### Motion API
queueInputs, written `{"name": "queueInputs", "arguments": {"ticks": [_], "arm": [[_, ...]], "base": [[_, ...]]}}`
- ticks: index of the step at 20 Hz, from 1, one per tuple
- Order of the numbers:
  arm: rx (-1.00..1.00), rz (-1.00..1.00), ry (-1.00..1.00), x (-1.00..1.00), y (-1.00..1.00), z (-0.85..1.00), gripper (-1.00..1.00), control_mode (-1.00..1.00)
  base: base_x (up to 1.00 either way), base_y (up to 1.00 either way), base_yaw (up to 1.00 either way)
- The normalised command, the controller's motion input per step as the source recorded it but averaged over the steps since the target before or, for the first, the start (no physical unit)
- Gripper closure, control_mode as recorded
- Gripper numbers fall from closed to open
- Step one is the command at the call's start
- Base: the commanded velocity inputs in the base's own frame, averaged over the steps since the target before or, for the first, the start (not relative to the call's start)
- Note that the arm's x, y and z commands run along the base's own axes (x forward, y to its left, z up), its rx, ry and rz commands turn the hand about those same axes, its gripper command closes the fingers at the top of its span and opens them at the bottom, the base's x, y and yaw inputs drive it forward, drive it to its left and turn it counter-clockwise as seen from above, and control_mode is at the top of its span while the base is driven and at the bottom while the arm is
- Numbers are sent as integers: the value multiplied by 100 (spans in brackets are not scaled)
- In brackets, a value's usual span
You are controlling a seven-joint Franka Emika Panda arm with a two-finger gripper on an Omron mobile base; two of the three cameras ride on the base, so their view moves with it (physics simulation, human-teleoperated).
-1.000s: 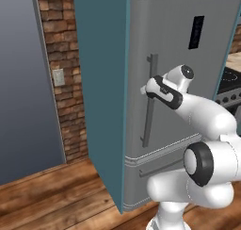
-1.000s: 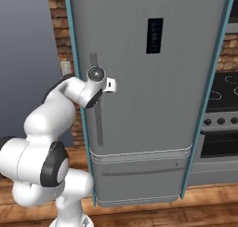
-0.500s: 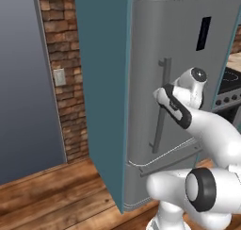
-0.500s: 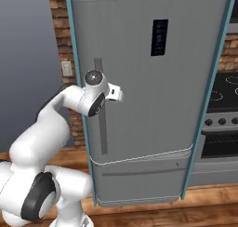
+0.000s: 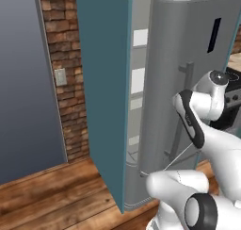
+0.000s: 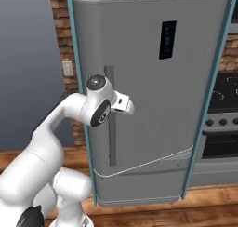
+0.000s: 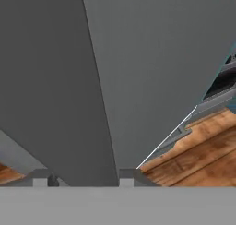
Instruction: Open the fridge, grab two sodas, and place both sodas inside the bowl with ice on the dining counter.
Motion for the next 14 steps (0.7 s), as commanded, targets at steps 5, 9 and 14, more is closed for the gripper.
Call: {"name": "queueInputs", "arguments": {"ticks": [5,9,14], "arm": [[-2,-12,9,-54,-98,0,-100,-100],[-1,-10,3,-57,-80,1,-100,-100],[0,-9,-1,-96,-74,7,-100,-100]], "base": [[0,0,0],[0,0,0],[0,0,0]]}}
